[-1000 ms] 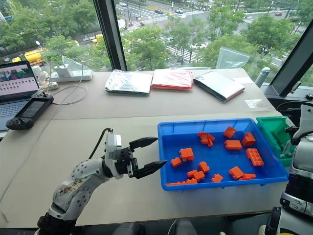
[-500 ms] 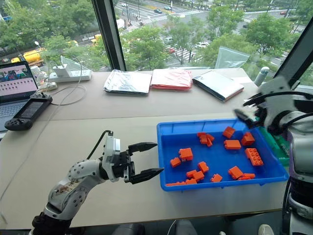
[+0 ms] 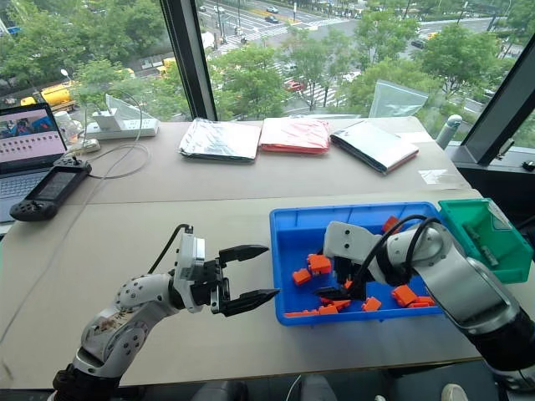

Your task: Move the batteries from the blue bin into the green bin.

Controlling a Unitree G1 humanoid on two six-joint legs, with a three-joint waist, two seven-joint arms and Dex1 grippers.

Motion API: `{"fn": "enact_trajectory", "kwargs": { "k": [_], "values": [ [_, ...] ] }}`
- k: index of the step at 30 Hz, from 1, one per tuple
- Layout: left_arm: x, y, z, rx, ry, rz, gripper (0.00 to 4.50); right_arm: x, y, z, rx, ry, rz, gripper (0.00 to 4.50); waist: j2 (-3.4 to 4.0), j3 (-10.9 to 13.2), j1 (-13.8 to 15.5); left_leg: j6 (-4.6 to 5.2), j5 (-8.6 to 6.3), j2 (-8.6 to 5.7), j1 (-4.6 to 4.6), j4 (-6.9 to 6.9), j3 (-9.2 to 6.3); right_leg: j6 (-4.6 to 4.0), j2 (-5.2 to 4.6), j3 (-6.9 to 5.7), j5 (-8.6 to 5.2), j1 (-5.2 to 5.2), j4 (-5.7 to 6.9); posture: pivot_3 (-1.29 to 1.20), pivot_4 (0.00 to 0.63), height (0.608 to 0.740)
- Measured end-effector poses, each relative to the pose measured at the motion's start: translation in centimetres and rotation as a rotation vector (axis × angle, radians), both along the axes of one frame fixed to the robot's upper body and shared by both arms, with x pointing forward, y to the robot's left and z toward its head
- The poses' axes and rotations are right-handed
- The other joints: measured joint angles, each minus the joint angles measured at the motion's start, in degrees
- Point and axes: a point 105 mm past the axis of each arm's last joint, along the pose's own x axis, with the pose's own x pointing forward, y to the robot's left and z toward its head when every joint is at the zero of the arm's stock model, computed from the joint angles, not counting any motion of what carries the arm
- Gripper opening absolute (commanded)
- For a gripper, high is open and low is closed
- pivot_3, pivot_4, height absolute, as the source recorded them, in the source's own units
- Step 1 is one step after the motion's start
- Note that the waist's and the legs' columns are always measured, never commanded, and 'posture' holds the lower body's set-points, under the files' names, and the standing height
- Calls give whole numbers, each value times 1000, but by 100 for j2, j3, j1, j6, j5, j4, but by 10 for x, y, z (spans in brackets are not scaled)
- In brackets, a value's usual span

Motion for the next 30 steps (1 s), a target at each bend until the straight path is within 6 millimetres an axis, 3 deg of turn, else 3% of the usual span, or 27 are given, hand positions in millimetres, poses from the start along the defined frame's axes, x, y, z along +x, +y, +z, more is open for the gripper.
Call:
{"fn": "enact_trajectory", "kwargs": {
  "k": [13,16,23,30],
  "values": [
    [-1,1,-1,-10,10,35,4500,32,-5,-23,-78,38,19,4470,0,0,26,-1,0,0,-2,0,-5,0,-6,0,1,-1,2,0,150,740],
    [-1,1,-2,-11,14,43,4500,33,-8,-26,-85,51,16,3785,0,0,17,-1,0,0,-1,-1,-4,-1,-6,0,1,-1,2,0,150,740],
    [-1,2,-3,-11,20,56,4500,33,-9,-28,-106,51,36,1454,0,0,16,-1,0,-1,-1,-1,-4,-1,-5,0,1,-2,4,0,150,740],
    [0,2,-3,-11,20,62,4500,33,-9,-21,-101,28,40,1458,1,1,19,-1,0,-1,-2,-2,-5,-1,-6,0,1,-3,4,0,150,740]
  ]
}}
